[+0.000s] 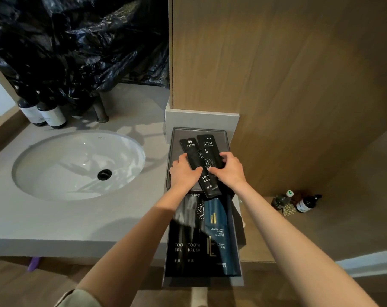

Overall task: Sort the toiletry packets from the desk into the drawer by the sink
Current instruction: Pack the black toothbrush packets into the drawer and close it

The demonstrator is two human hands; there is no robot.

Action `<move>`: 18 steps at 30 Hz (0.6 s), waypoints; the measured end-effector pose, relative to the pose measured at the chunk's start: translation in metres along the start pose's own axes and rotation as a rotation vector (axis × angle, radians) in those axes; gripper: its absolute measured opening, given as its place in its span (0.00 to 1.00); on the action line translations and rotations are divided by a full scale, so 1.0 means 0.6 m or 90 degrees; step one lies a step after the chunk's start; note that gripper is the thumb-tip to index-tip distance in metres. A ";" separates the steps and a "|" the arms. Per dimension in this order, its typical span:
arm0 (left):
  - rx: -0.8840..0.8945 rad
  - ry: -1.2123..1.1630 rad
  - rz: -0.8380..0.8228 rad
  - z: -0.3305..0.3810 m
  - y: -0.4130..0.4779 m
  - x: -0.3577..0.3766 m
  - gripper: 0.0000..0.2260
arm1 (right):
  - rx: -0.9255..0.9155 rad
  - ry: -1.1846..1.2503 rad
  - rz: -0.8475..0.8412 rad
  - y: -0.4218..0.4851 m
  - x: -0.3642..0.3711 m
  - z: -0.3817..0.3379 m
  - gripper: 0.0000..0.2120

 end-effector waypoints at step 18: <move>-0.105 -0.176 -0.007 -0.033 -0.002 0.006 0.14 | 0.072 0.250 -0.009 -0.026 -0.012 0.018 0.34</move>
Point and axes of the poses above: each hand's wrist, its own y-axis towards the middle knuckle, its own x-axis out of the palm, z = x × y, the point moved 9 cm from there along y, towards the middle knuckle, and after that the axes turned 11 degrees about -z, right-handed, at the moved point
